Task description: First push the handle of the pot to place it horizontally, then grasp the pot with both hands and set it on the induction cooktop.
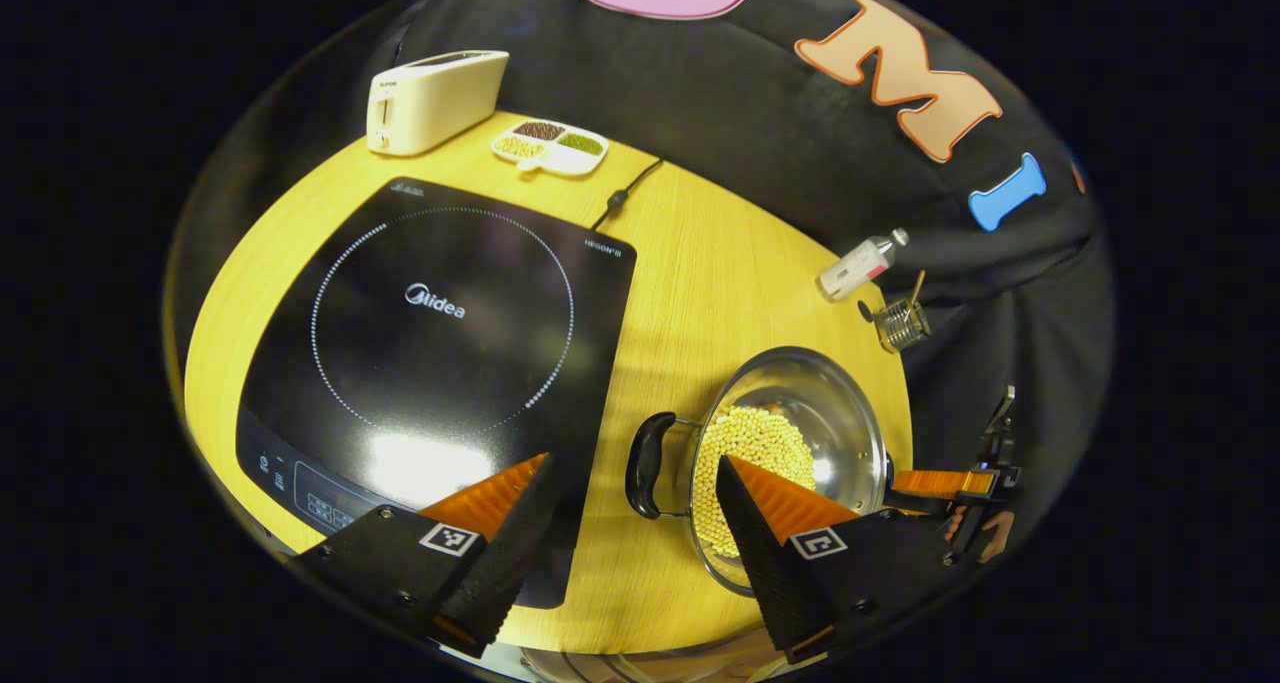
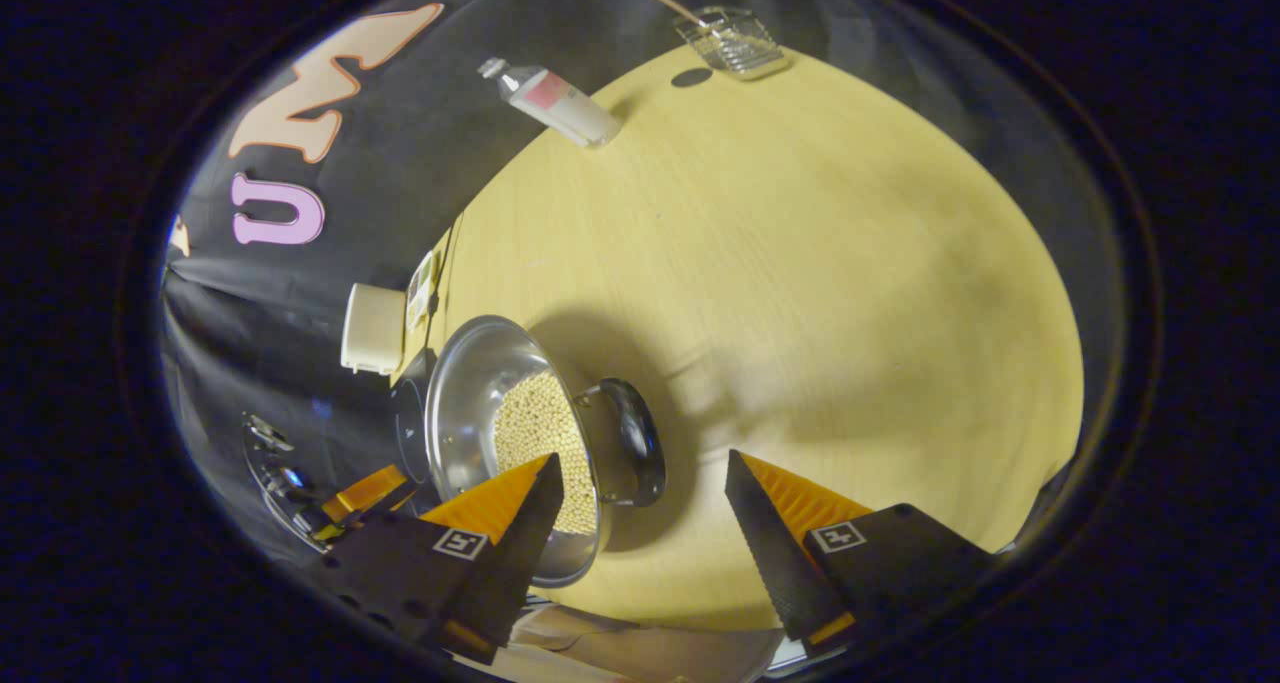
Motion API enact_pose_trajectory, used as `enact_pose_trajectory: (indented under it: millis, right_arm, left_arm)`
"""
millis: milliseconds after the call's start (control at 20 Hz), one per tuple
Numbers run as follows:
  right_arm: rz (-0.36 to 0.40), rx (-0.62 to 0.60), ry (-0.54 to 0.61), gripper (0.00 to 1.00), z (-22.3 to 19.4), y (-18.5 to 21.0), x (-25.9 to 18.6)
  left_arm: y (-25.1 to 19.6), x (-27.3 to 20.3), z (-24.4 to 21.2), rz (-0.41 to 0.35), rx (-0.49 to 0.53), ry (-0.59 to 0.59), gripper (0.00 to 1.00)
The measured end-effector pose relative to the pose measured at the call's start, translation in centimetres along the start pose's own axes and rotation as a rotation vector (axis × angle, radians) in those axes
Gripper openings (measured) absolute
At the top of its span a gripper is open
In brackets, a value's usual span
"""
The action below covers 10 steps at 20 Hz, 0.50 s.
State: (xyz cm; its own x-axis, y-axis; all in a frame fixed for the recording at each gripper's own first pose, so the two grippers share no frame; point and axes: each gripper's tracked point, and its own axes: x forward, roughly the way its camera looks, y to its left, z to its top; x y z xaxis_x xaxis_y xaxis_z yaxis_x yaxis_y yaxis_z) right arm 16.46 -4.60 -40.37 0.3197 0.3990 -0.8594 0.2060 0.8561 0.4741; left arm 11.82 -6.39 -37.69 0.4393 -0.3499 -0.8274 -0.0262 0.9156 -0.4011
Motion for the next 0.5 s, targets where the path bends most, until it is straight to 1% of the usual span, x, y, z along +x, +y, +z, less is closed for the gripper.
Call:
enact_pose_trajectory:
  millis: [50, 100, 200, 250, 300, 350, 400, 450, 500]
  right_arm:
    - [0.02, 0.009, 0.021, 1.0, 0.1, 0.2, 0.4]
    - [0.033, 0.02, 0.039, 0.93, 0.1, 0.2, 1.0]
    - [0.043, 0.042, 0.07, 0.92, 0.4, 0.1, 1.7]
    - [0.047, 0.052, 0.083, 0.88, 0.5, 0.0, 1.9]
    - [0.058, 0.063, 0.092, 0.88, 0.6, 0.0, 2.1]
    - [0.072, 0.073, 0.102, 0.98, 0.7, 0.2, 2.3]
    - [0.085, 0.079, 0.114, 0.98, 0.6, 0.4, 2.5]
    - [0.094, 0.081, 0.125, 0.88, 0.5, 0.6, 2.7]
    - [0.097, 0.078, 0.133, 0.87, 0.4, 0.8, 3.0]
  left_arm:
    - [0.0, 0.7, -0.1, 0.003, -0.001, 0.022, 0.97]
    - [0.0, 1.3, -0.2, 0.004, -0.001, 0.047, 0.97]
    - [-0.6, 2.2, -0.5, -0.01, 0.002, 0.093, 0.97]
    - [-0.8, 2.7, -0.5, -0.015, 0.01, 0.106, 0.96]
    - [-1.0, 3.0, -0.5, -0.011, 0.024, 0.122, 0.96]
    - [-1.1, 3.4, -0.1, -0.008, 0.046, 0.127, 0.96]
    - [-1.4, 3.5, 0.0, -0.008, 0.063, 0.133, 0.94]
    - [-1.8, 3.7, 0.0, -0.013, 0.073, 0.14, 0.95]
    - [-2.2, 4.0, -0.2, -0.018, 0.08, 0.154, 0.95]
